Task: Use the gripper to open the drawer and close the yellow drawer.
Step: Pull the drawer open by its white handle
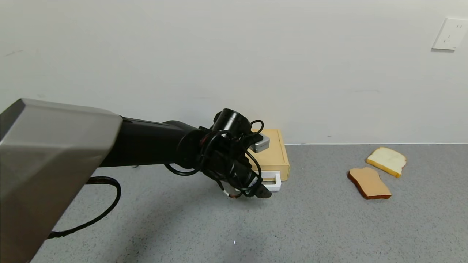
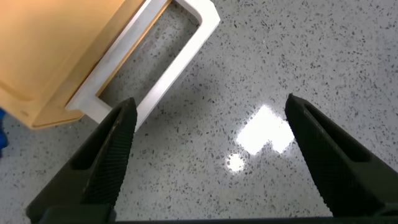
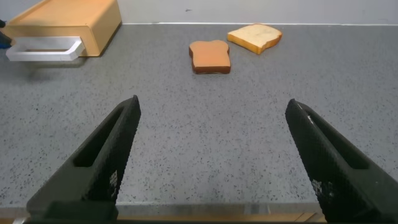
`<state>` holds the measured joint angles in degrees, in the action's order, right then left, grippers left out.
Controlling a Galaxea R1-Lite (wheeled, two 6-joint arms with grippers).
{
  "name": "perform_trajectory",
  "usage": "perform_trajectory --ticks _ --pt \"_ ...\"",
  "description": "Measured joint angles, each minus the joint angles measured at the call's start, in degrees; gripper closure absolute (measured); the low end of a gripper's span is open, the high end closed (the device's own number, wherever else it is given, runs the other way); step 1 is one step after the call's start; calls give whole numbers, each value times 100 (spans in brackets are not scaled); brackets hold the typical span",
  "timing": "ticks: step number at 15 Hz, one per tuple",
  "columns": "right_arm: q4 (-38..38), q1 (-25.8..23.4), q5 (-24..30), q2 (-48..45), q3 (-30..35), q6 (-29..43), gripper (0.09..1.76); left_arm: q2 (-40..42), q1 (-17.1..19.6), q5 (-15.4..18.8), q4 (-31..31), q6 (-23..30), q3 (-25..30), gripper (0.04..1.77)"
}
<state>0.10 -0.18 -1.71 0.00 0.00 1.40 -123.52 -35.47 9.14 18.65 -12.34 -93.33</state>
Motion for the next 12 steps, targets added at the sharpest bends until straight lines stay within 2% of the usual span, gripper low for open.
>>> perform_trajectory --ticks 4,8,12 --pt "0 0 0 0 0 0 14 -369 -16 -20 -20 16 -219 9" --pt "0 0 -2 0 0 0 14 -697 9 -232 -35 33 -499 9" --pt "0 0 0 0 0 0 14 -857 23 -243 -46 29 -581 9"
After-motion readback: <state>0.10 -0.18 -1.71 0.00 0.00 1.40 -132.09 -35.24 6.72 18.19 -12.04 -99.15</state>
